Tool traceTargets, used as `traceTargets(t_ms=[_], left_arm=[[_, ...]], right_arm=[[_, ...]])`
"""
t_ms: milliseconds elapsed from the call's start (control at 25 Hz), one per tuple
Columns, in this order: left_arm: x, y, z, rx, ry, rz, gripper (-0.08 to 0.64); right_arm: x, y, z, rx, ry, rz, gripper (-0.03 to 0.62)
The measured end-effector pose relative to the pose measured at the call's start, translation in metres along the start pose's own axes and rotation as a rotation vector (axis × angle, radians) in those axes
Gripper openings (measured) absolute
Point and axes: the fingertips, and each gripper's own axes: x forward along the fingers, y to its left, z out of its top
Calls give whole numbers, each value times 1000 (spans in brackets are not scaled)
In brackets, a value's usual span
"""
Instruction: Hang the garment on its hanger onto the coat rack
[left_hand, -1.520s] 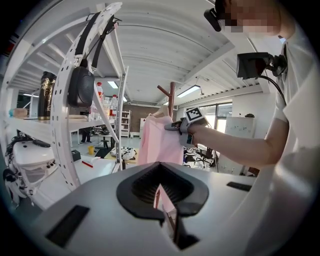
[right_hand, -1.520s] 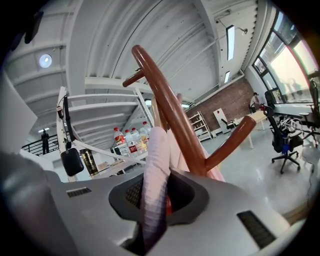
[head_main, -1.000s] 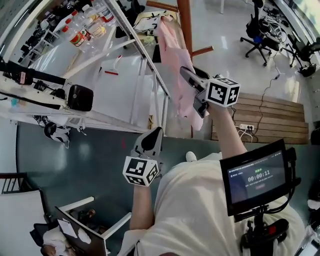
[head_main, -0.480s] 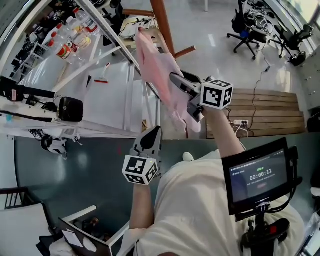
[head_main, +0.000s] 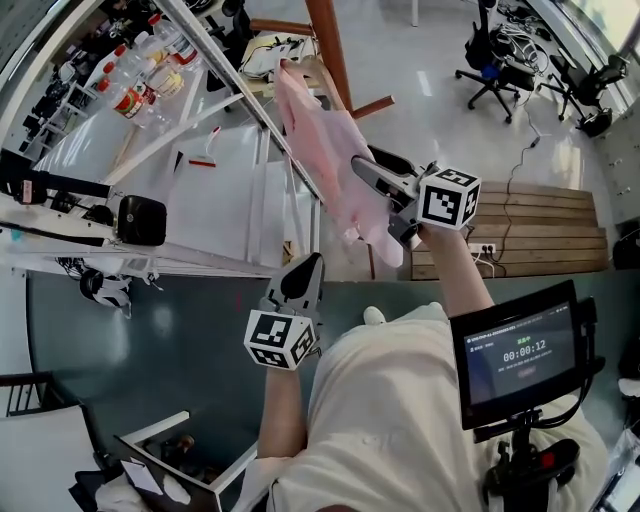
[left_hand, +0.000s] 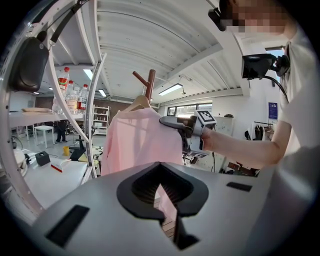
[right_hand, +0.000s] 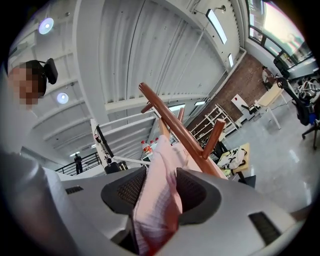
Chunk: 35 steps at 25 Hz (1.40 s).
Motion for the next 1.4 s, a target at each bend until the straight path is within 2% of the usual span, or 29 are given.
traceTargets(t_ms=[600, 1000, 1400], left_arm=[[28, -22, 8, 13, -1, -74, 8], [52, -44, 15, 29, -5, -148, 8], [89, -93, 38, 38, -23, -242, 8]], right_arm=[[-44, 3, 0, -46, 46, -17, 169], [-96, -8, 14, -68, 1, -104, 167], [-171, -13, 42, -119, -18, -193, 166]])
